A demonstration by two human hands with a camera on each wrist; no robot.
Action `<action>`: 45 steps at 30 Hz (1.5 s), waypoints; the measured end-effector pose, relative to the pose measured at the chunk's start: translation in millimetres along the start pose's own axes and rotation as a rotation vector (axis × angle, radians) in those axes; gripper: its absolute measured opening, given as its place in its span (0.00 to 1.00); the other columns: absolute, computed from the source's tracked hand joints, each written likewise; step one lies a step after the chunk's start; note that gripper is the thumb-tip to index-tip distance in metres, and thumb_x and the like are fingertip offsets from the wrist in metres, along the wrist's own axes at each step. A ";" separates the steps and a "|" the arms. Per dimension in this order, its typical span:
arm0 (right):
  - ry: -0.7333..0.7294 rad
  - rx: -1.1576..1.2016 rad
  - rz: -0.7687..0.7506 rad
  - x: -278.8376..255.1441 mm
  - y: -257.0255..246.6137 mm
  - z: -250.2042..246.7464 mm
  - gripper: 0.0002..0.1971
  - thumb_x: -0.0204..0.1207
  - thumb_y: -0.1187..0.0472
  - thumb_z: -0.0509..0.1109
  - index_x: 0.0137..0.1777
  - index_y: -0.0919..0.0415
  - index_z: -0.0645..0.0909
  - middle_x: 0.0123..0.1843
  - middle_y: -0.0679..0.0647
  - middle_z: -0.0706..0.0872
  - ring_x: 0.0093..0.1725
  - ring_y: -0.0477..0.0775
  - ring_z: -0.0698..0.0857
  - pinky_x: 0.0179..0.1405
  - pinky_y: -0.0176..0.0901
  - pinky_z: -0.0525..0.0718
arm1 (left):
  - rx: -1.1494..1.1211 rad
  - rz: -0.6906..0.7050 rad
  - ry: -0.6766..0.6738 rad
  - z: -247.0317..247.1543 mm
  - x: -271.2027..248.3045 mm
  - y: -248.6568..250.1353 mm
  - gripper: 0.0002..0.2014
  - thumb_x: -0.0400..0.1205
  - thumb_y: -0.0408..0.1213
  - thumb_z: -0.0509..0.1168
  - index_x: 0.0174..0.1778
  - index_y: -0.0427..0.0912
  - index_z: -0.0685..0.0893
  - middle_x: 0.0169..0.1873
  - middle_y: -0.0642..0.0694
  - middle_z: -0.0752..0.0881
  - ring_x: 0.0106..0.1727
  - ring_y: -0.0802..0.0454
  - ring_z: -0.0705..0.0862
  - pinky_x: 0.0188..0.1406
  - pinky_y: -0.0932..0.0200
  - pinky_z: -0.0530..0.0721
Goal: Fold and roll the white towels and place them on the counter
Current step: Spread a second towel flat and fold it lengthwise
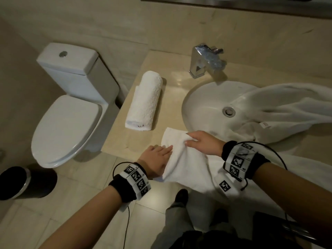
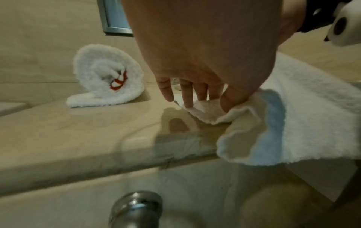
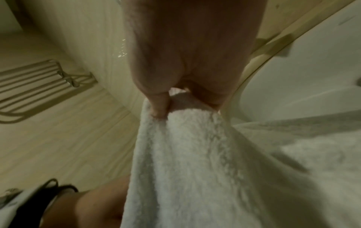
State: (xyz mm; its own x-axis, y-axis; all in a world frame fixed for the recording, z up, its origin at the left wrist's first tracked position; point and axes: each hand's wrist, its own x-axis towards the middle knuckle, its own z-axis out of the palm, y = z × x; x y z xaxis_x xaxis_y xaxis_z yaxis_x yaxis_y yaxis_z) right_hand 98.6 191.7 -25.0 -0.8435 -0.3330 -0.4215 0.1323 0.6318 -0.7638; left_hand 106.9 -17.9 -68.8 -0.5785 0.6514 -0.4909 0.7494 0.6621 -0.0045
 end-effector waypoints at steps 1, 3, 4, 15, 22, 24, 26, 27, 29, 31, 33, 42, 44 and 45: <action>0.028 0.008 0.010 5.7 -2.6 0.9 0.13 0.82 0.63 0.63 0.62 0.69 0.80 0.58 0.54 0.84 0.58 0.51 0.81 0.53 0.38 0.72 | -0.034 0.010 0.054 1.5 -2.4 -1.5 0.26 0.83 0.47 0.51 0.78 0.46 0.64 0.80 0.49 0.63 0.73 0.43 0.69 0.63 0.52 0.66; 0.043 -0.035 0.051 20.3 -6.6 5.3 0.16 0.83 0.66 0.59 0.68 0.68 0.77 0.67 0.61 0.82 0.67 0.58 0.79 0.60 0.41 0.72 | -0.190 -0.014 0.178 2.2 -5.9 -6.3 0.22 0.80 0.43 0.51 0.69 0.45 0.76 0.70 0.48 0.76 0.64 0.42 0.75 0.56 0.53 0.68; 0.008 -0.081 0.106 26.8 -7.4 8.3 0.19 0.84 0.67 0.57 0.73 0.67 0.73 0.72 0.61 0.77 0.72 0.58 0.75 0.66 0.40 0.70 | -0.329 -0.062 0.164 3.6 -5.9 -9.6 0.22 0.79 0.42 0.52 0.69 0.46 0.77 0.66 0.48 0.79 0.62 0.44 0.75 0.55 0.54 0.68; 0.187 -0.328 0.117 50.0 -1.1 28.8 0.16 0.85 0.56 0.57 0.69 0.60 0.76 0.62 0.62 0.84 0.60 0.64 0.81 0.53 0.45 0.74 | -1.286 -0.545 0.231 -12.6 37.3 -15.0 0.06 0.76 0.39 0.67 0.36 0.41 0.84 0.38 0.39 0.89 0.41 0.42 0.87 0.48 0.50 0.86; 0.192 -0.231 0.165 67.4 2.7 31.6 0.16 0.82 0.51 0.63 0.65 0.55 0.82 0.64 0.55 0.85 0.64 0.59 0.81 0.62 0.44 0.75 | -1.560 -0.735 0.333 -3.2 40.1 -17.6 0.05 0.73 0.41 0.65 0.36 0.46 0.75 0.29 0.41 0.85 0.30 0.45 0.82 0.37 0.46 0.85; 0.203 -0.283 0.196 72.1 -1.4 33.8 0.14 0.81 0.49 0.63 0.60 0.54 0.83 0.58 0.55 0.87 0.60 0.60 0.83 0.57 0.44 0.76 | -1.513 -0.716 0.344 1.6 40.5 -18.5 0.06 0.71 0.43 0.66 0.34 0.50 0.74 0.28 0.44 0.83 0.31 0.45 0.81 0.39 0.43 0.84; 0.190 -0.360 0.218 77.4 -7.2 34.8 0.11 0.80 0.48 0.63 0.50 0.54 0.81 0.52 0.57 0.87 0.55 0.61 0.83 0.49 0.45 0.75 | -1.486 -0.712 0.390 0.7 42.3 -17.8 0.05 0.73 0.40 0.66 0.38 0.51 0.75 0.30 0.47 0.82 0.32 0.46 0.80 0.41 0.45 0.84; 0.185 -0.385 0.226 79.6 -10.1 34.9 0.09 0.80 0.48 0.62 0.46 0.52 0.79 0.51 0.57 0.87 0.54 0.61 0.83 0.48 0.45 0.75 | -1.453 -0.711 0.423 -1.6 43.3 -17.7 0.04 0.75 0.38 0.66 0.42 0.49 0.77 0.32 0.48 0.82 0.34 0.47 0.80 0.43 0.48 0.83; 0.179 -0.413 0.237 82.1 -13.3 35.6 0.09 0.80 0.48 0.62 0.45 0.51 0.78 0.51 0.57 0.87 0.54 0.61 0.83 0.50 0.46 0.76 | -1.404 -0.705 0.473 -2.8 46.4 -17.5 0.04 0.77 0.35 0.65 0.45 0.48 0.79 0.34 0.49 0.81 0.37 0.49 0.79 0.46 0.53 0.81; 0.176 -0.433 0.238 84.7 -13.8 38.0 0.08 0.79 0.49 0.62 0.42 0.51 0.75 0.51 0.57 0.87 0.55 0.62 0.83 0.48 0.47 0.76 | -1.412 -0.701 0.500 -6.5 49.0 -18.3 0.04 0.77 0.35 0.65 0.44 0.49 0.79 0.34 0.49 0.81 0.36 0.50 0.78 0.44 0.53 0.82; 0.170 -0.451 0.243 87.7 -14.6 40.7 0.10 0.79 0.50 0.62 0.40 0.53 0.70 0.50 0.58 0.86 0.55 0.62 0.83 0.44 0.46 0.72 | -1.400 -0.700 0.499 -10.4 51.8 -19.9 0.04 0.77 0.35 0.65 0.42 0.48 0.78 0.33 0.48 0.81 0.35 0.49 0.79 0.41 0.52 0.81; 0.317 -0.233 0.189 81.3 -10.8 38.3 0.09 0.80 0.56 0.64 0.54 0.57 0.83 0.50 0.55 0.88 0.51 0.59 0.84 0.51 0.46 0.79 | -0.959 -0.592 0.264 -13.8 30.4 -18.1 0.10 0.77 0.47 0.64 0.36 0.46 0.75 0.34 0.48 0.81 0.40 0.46 0.81 0.39 0.59 0.75; 0.293 -0.183 0.136 83.7 -8.3 39.7 0.08 0.81 0.59 0.62 0.52 0.58 0.83 0.51 0.56 0.87 0.52 0.59 0.83 0.52 0.47 0.80 | -0.933 -0.550 0.194 -13.0 27.1 -17.0 0.13 0.79 0.51 0.60 0.36 0.46 0.74 0.35 0.47 0.81 0.42 0.44 0.83 0.41 0.56 0.77; 0.285 -0.100 0.091 85.0 -8.1 40.0 0.08 0.81 0.61 0.62 0.50 0.58 0.83 0.50 0.56 0.87 0.51 0.58 0.83 0.54 0.49 0.80 | -0.934 -0.537 0.144 -12.7 25.0 -16.8 0.14 0.80 0.52 0.58 0.37 0.45 0.75 0.36 0.47 0.82 0.43 0.44 0.83 0.42 0.56 0.78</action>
State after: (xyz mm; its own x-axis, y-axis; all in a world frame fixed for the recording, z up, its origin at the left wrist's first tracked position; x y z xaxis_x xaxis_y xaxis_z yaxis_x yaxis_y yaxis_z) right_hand 46.7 130.3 -74.2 -0.9444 -0.0711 -0.3210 0.1739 0.7204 -0.6713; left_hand 75.8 -8.1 -69.9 -0.8358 0.1894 -0.5154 -0.1187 0.8542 0.5063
